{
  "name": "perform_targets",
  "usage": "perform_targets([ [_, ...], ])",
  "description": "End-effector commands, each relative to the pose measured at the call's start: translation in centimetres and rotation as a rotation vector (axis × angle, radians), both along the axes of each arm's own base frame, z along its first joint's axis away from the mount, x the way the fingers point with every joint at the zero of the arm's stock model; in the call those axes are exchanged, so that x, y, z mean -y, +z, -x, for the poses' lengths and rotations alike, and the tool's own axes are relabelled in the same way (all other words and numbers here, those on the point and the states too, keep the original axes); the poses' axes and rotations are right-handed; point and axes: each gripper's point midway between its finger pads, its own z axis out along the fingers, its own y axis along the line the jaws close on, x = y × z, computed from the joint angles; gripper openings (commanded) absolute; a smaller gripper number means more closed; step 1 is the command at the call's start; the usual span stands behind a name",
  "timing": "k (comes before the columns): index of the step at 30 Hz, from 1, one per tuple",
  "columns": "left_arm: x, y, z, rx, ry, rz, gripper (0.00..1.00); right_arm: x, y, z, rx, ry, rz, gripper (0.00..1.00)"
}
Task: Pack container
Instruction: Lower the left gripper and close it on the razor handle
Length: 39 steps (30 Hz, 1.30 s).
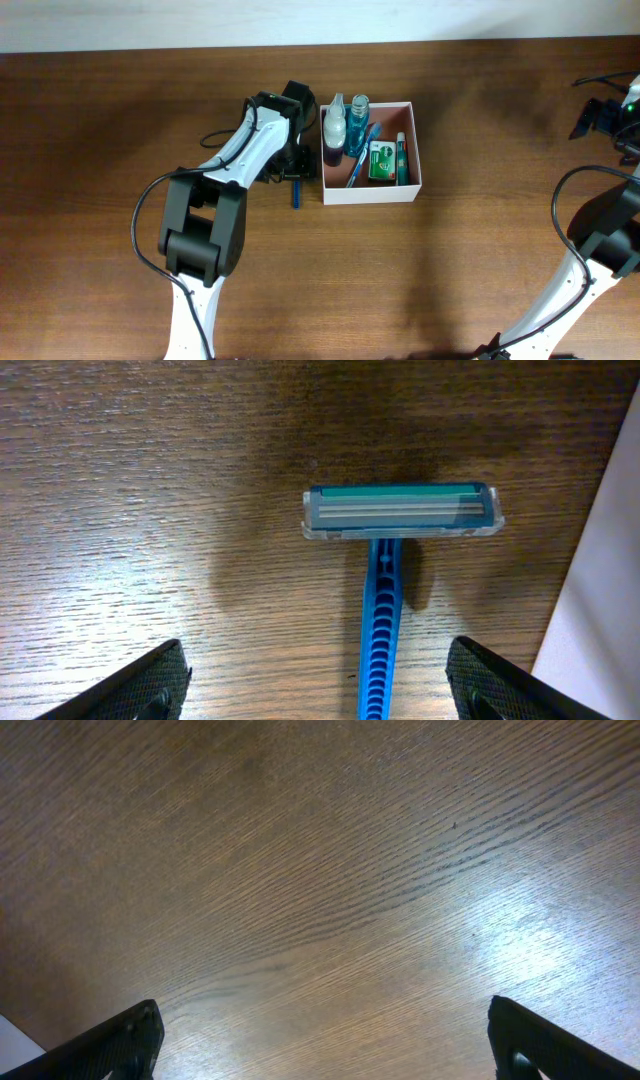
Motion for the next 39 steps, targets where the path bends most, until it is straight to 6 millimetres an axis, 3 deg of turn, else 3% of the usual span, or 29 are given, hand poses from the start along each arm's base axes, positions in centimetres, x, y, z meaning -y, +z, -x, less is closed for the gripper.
perform_targets([
  [1, -0.3, -1.6, 0.5, -0.033, 0.015, -0.022, 0.84, 0.1, 1.1, 0.2, 0.016, -0.001, 0.017, 0.99],
  [17, -0.3, -2.3, 0.8, -0.055, 0.015, -0.027, 0.84, 0.1, 1.1, 0.2, 0.016, -0.001, 0.017, 0.99],
  [23, -0.4, -2.2, 1.0, -0.063, 0.016, -0.030, 0.73, 0.1, 1.1, 0.2, 0.016, -0.001, 0.017, 0.99],
  [28, -0.4, -2.2, 1.1, -0.065, 0.016, -0.031, 0.46, 0.1, 1.1, 0.2, 0.016, -0.001, 0.016, 0.99],
  [32, -0.5, -2.2, 1.1, -0.066, 0.017, -0.031, 0.31, 0.1, 1.1, 0.2, 0.016, -0.001, 0.017, 0.99],
  [39, -0.7, -2.1, 1.7, -0.092, 0.017, -0.042, 0.24, 0.1, 1.1, 0.2, 0.016, -0.001, 0.016, 0.99],
])
